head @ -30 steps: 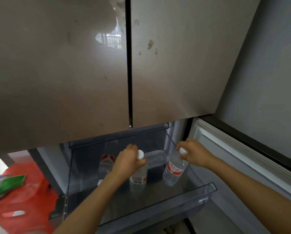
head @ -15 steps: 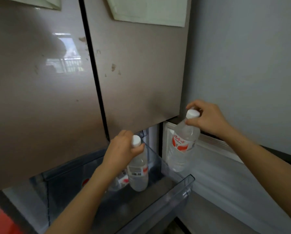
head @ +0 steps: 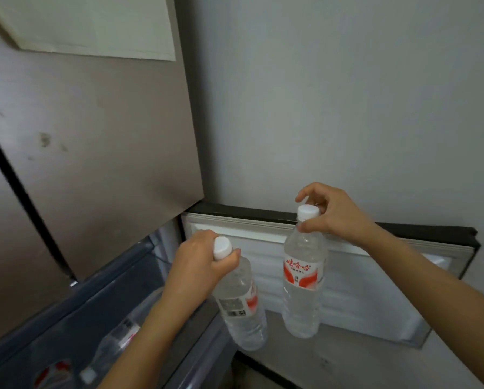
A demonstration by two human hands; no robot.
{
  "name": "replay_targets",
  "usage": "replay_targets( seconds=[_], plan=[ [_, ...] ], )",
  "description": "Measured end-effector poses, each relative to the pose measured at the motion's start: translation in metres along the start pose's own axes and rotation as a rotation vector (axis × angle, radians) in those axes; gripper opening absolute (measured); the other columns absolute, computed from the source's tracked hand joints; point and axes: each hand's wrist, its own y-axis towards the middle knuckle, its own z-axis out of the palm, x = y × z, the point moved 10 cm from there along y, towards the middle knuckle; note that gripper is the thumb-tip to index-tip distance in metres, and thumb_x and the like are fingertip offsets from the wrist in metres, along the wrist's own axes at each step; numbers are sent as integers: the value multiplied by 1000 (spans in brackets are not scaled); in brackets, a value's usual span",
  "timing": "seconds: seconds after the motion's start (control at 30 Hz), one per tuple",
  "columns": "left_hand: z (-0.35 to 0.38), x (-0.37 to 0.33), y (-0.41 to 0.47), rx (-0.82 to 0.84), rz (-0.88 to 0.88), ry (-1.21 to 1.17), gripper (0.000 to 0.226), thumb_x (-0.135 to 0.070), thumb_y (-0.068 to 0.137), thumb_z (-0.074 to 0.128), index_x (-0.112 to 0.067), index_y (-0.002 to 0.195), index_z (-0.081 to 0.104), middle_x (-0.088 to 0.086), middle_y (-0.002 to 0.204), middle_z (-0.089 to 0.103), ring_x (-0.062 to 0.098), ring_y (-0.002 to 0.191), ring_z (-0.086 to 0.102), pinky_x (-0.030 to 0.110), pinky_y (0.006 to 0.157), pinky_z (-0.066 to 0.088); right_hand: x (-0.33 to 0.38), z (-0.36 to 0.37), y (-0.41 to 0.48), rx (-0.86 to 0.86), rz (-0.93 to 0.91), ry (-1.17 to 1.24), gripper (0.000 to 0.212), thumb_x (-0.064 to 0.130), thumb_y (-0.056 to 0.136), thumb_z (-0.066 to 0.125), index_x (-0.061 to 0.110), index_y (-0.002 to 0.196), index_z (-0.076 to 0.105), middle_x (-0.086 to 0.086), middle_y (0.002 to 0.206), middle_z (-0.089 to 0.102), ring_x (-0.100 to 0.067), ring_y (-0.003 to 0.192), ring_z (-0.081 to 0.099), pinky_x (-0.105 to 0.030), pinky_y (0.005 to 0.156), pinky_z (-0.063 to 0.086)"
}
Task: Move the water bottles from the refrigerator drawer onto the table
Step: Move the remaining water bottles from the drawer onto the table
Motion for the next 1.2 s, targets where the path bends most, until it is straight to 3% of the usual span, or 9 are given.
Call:
replay_targets(
  seconds=[0.23,0.33,0.43,0.6,0.83,1.03,1.2],
  plan=[
    [67,-28,-10,119,-2,143,33,-35,83,62,-3,90,56,8,89,56,25,84,56,34,74,45,-46,-1,-22,205,-51,-120,42,10,68,78,37,81,48,9,88,56,-9,79,56,-24,71,48],
    [77,-25,-24,52,-147,176,33,-37,84,60,-6,93,55,7,92,55,24,84,56,34,74,49,-74,7,-21,286,-93,-80,43,10,67,77,38,81,48,10,88,55,-8,78,55,-22,69,46],
    [90,-25,-50,-1,-298,271,33,-38,84,60,-8,94,51,8,99,54,25,89,55,28,70,40,-107,18,-29,366,-122,-42,45,9,67,77,40,83,48,10,82,53,-8,71,53,-19,64,45],
    [105,-43,-108,-112,-489,394,36,-36,84,61,-3,95,50,15,103,55,34,93,55,34,70,35,-142,41,-50,542,-181,49,46,-2,66,72,33,87,51,11,77,49,-4,66,50,-9,58,42],
    [88,-56,-220,-196,-839,420,31,-38,83,61,-11,91,50,5,96,54,23,89,54,26,72,37,-128,76,-96,788,-309,48,41,1,67,72,24,94,51,13,79,48,-5,72,49,-13,59,38],
    [76,-78,-314,-238,-1052,589,42,-35,82,63,1,101,53,18,111,57,35,104,55,37,82,38,-105,80,-144,859,-425,36,41,3,68,71,24,97,50,15,83,48,-5,76,49,-13,58,35],
    [63,-119,-401,-399,-1150,583,42,-29,78,69,5,95,54,26,102,58,41,96,57,43,80,41,-76,91,-209,975,-555,-7,39,8,70,68,27,98,49,15,88,50,-5,80,51,-15,62,39]
  ],
)
